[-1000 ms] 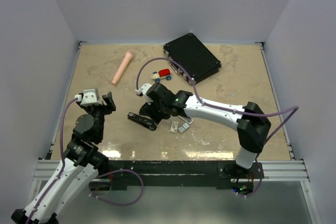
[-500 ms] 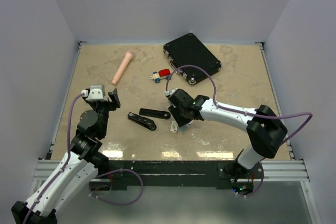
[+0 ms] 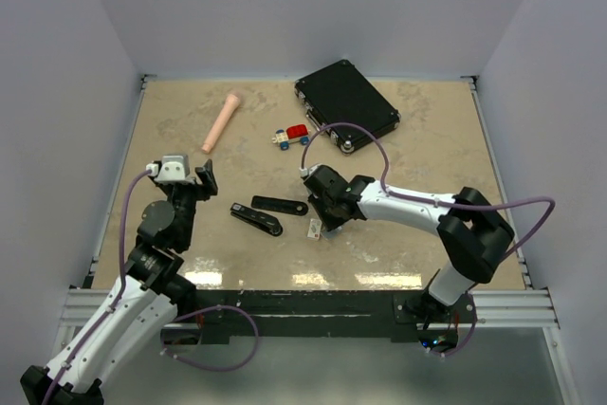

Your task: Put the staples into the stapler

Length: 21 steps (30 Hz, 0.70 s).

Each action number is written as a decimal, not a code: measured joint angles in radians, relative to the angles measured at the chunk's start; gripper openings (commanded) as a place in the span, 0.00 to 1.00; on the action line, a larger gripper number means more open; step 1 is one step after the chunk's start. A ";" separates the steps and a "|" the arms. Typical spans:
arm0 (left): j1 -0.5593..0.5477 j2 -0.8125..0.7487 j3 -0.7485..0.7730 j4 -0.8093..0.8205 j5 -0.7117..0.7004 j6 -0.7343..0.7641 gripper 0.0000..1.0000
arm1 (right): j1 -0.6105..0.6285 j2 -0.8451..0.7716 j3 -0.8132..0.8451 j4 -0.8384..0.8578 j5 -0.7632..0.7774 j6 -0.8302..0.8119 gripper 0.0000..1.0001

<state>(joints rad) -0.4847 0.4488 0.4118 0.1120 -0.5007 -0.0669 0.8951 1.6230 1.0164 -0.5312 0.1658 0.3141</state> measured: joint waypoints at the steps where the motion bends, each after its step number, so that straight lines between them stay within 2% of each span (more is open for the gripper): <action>1: 0.000 0.000 0.000 0.000 0.001 0.000 0.69 | 0.000 0.006 0.000 0.002 0.000 0.001 0.27; 21: 0.019 0.005 0.000 0.000 0.021 0.000 0.69 | 0.002 0.056 0.003 -0.002 0.022 0.010 0.30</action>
<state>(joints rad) -0.4660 0.4534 0.4118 0.1123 -0.4793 -0.0673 0.8967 1.6787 1.0199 -0.5331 0.1879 0.3244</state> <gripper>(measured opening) 0.692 0.288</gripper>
